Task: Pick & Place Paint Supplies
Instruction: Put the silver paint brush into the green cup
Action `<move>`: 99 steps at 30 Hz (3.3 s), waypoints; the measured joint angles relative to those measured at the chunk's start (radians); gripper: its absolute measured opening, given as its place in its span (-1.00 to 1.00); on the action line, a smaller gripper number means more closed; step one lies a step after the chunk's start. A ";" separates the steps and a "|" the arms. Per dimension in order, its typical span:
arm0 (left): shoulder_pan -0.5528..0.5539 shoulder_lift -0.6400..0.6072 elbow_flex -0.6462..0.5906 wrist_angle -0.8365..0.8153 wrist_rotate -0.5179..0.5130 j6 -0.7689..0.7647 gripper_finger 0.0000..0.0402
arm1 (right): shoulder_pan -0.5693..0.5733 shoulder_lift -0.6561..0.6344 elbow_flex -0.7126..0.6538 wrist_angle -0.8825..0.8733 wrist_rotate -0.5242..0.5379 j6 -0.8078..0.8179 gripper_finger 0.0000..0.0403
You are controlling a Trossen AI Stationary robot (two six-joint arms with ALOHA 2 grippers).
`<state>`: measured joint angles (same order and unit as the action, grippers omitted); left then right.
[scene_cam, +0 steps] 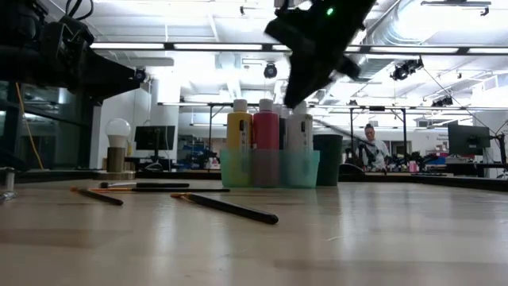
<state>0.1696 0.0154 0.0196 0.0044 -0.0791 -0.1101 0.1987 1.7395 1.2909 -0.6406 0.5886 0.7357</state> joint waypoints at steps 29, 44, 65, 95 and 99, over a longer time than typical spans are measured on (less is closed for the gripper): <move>0.000 0.000 0.000 0.000 0.000 0.000 0.05 | -0.302 -0.457 -0.388 0.118 0.689 0.333 -0.98; 0.000 0.000 0.000 0.000 0.000 0.000 0.05 | -0.524 -0.398 -0.387 0.667 0.273 -0.375 -0.98; 0.000 0.000 0.000 0.000 0.000 0.000 0.05 | -0.535 -0.295 -0.387 0.680 0.134 -0.445 -0.91; 0.000 0.000 0.000 0.000 0.000 0.000 0.05 | -0.118 -0.354 -0.387 0.522 -0.039 -0.130 -0.28; 0.000 0.000 0.000 0.000 0.000 0.000 0.05 | -0.087 -0.354 -0.394 0.523 -0.074 -0.135 -0.28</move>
<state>0.1699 0.0154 0.0196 0.0044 -0.0788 -0.1101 0.1119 1.3853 0.8965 -0.1171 0.5142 0.6009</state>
